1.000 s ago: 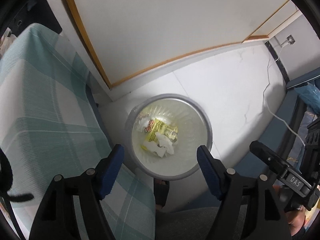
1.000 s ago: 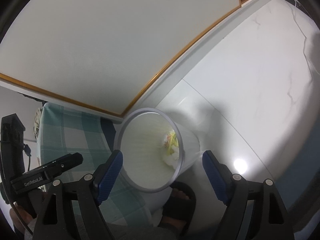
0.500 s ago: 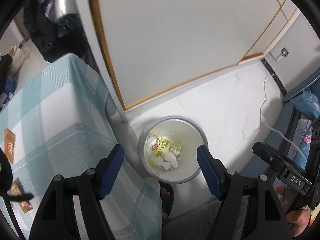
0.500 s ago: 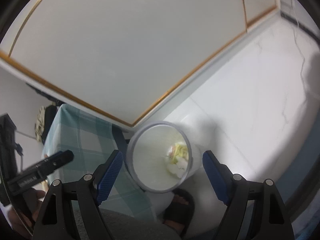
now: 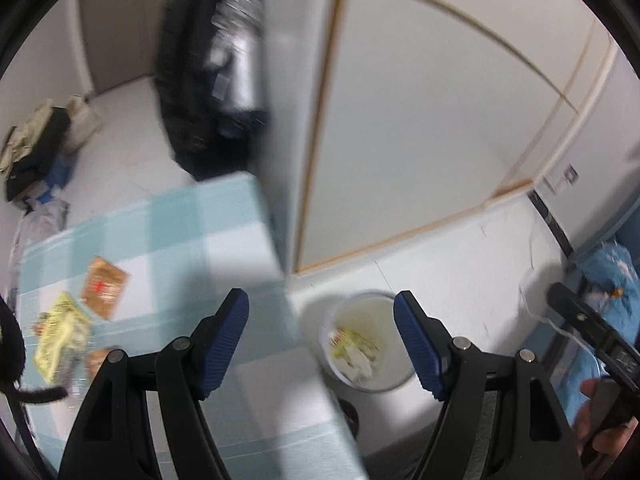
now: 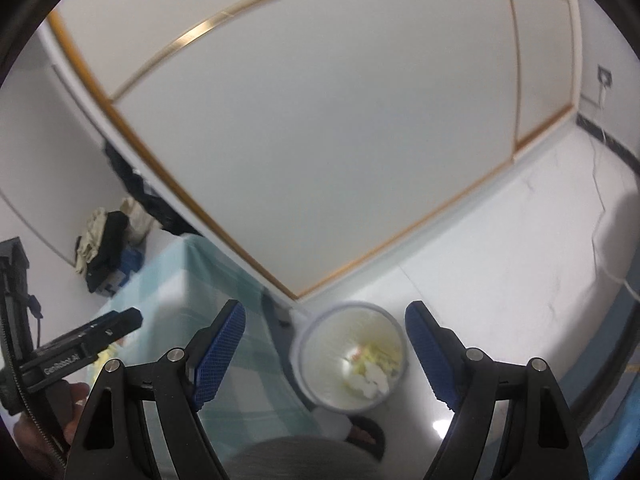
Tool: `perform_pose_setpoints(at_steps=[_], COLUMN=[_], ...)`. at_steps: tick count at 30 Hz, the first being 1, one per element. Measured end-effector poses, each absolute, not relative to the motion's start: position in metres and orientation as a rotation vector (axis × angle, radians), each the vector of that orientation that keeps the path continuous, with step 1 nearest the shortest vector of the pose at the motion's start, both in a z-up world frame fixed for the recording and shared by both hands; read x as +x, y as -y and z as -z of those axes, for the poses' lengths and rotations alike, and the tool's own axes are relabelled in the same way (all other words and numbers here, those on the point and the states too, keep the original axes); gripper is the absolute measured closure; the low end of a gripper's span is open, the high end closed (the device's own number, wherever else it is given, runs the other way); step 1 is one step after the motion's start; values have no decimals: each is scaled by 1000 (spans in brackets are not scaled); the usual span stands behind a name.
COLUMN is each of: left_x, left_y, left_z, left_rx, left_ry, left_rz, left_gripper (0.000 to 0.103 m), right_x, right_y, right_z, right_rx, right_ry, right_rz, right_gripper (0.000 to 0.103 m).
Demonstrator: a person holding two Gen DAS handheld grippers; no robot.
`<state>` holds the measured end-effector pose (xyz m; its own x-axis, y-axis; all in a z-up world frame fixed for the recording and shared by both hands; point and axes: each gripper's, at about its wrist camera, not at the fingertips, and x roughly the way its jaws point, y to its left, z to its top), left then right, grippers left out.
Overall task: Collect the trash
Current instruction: 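Move both tools back up over the table, then lower the right gripper around the brown LOVE & TASTY packet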
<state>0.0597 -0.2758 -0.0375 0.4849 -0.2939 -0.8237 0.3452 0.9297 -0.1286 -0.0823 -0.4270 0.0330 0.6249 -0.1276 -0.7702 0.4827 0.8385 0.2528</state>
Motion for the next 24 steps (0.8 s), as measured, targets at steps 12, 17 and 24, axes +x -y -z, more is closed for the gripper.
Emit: perform_pose_setpoints(at_steps=[12, 17, 24], left_x=[58, 55, 60], left_y=[171, 124, 66], left_z=[-6, -14, -16], left_rx=[-57, -89, -128], left_ry=[-856, -818, -764], left_rz=[261, 184, 73], left_gripper=[25, 22, 12], right_x=[-47, -29, 3], right_y=[302, 259, 197], right_z=[-81, -75, -61], right_rx=[304, 277, 234], right_ry=[-678, -681, -715], right_rz=[122, 58, -13], right_gripper=[21, 21, 21])
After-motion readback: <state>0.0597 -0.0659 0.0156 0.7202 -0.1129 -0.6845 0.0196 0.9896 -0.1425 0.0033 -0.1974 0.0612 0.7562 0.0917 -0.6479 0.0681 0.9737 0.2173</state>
